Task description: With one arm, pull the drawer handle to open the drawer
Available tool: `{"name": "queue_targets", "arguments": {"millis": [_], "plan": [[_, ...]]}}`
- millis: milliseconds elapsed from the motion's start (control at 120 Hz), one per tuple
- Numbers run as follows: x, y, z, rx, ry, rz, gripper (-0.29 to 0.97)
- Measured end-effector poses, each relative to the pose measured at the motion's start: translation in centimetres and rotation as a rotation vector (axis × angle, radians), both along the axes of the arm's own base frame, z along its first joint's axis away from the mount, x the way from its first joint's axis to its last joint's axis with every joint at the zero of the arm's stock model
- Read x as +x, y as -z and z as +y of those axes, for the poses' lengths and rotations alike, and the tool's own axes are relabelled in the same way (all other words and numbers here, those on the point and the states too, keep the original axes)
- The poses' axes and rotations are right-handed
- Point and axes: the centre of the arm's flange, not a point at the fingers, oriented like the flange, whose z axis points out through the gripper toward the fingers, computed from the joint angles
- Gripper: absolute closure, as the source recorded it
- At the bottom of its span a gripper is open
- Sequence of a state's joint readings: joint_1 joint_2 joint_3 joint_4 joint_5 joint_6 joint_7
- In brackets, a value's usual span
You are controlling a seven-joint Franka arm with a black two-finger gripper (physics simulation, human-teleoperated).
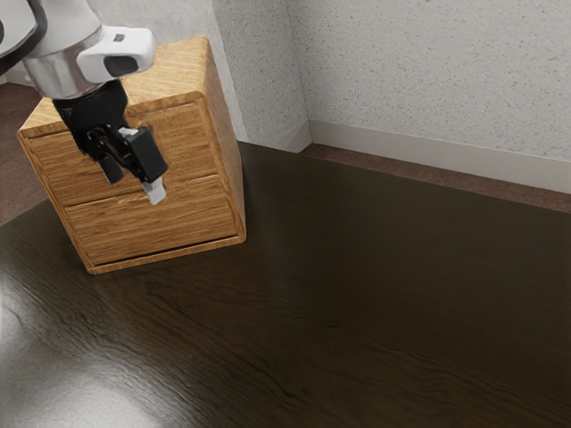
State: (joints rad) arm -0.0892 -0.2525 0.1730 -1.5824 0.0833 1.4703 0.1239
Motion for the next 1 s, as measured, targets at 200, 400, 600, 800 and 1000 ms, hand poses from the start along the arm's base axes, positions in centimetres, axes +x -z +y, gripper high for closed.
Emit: {"name": "queue_targets", "arguments": {"millis": [200, 400, 600, 800, 1000], "plan": [[0.2, -0.1, 4.4, 0.075, 0.011, -0.073, 0.00], [2.7, 1.0, 7.4, 0.128, 0.048, -0.116, 0.00], [2.6, -1.8, 12.4, 0.179, 0.016, -0.191, 0.00], [3.1, -1.9, 16.4, 0.220, -0.001, -0.188, 0.00], [4.8, -1.0, 16.6, 0.253, 0.082, -0.161, 0.00]]}}
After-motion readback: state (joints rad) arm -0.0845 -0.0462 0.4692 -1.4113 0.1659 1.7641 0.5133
